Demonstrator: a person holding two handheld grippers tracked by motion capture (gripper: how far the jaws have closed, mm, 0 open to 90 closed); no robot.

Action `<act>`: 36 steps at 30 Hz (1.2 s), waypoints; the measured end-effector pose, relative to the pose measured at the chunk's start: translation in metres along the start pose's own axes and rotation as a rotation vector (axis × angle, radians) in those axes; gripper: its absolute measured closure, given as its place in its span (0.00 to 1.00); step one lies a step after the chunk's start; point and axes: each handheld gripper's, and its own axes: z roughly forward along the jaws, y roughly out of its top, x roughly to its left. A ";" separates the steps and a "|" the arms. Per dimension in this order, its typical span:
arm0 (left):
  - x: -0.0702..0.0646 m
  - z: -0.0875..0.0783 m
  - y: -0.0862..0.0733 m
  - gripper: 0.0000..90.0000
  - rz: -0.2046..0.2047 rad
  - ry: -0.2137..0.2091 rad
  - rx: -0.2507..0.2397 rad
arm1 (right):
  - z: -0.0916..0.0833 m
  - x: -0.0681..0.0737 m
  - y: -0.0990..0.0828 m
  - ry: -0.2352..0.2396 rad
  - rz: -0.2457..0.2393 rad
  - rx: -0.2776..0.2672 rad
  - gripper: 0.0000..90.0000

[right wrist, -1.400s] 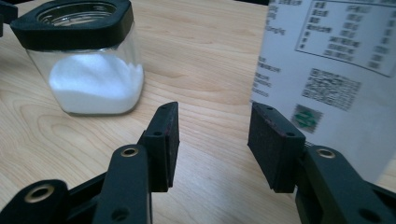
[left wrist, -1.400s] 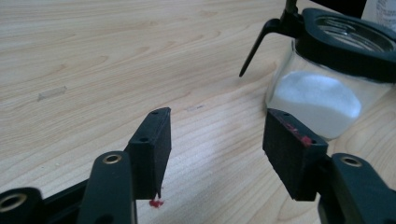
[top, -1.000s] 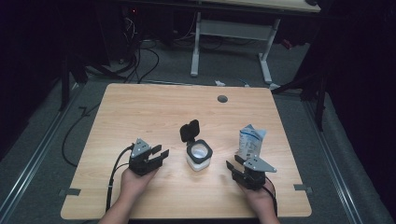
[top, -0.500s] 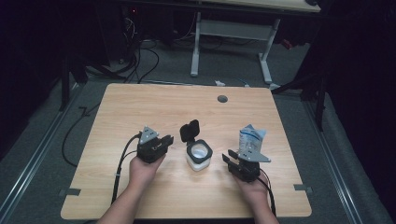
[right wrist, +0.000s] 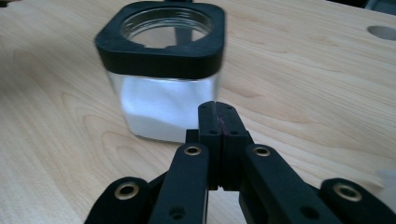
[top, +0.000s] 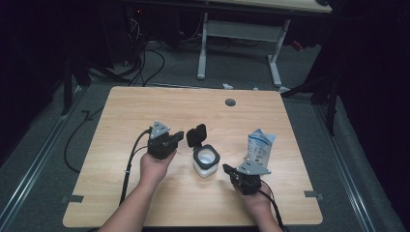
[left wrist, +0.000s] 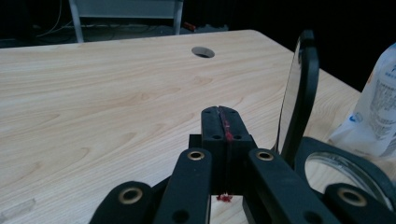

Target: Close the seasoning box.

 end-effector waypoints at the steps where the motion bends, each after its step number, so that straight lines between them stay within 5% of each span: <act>1: 0.000 0.001 0.000 1.00 -0.001 -0.003 -0.002 | 0.001 0.002 0.000 0.006 -0.002 0.004 1.00; 13: -0.007 0.000 0.000 1.00 -0.007 -0.039 -0.026 | 0.013 0.016 0.000 0.040 -0.023 0.023 1.00; 24: -0.014 -0.001 -0.001 1.00 -0.007 -0.052 -0.031 | 0.016 0.019 0.001 0.021 -0.033 0.031 1.00; 36: -0.040 -0.007 -0.015 1.00 0.047 -0.121 -0.035 | 0.016 0.020 0.001 0.017 -0.035 0.029 0.99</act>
